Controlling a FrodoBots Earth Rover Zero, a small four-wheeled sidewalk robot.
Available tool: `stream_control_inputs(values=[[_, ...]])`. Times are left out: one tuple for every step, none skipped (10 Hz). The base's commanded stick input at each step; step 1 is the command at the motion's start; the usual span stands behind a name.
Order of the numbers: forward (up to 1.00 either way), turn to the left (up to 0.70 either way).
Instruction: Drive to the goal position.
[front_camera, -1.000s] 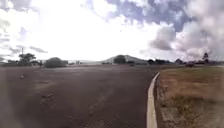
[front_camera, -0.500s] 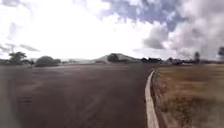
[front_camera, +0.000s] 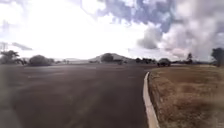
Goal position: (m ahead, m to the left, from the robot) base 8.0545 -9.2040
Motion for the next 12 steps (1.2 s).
stream_control_inputs(values=[[0.50,-0.50],[0.50,-0.50],[0.50,-0.50],[0.50,-0.50],[0.50,0.00],[0.50,0.00],[0.50,-0.17],[0.50,-0.42],[0.50,-0.50],[0.50,-0.50],[0.50,-0.50],[0.50,-0.50]])
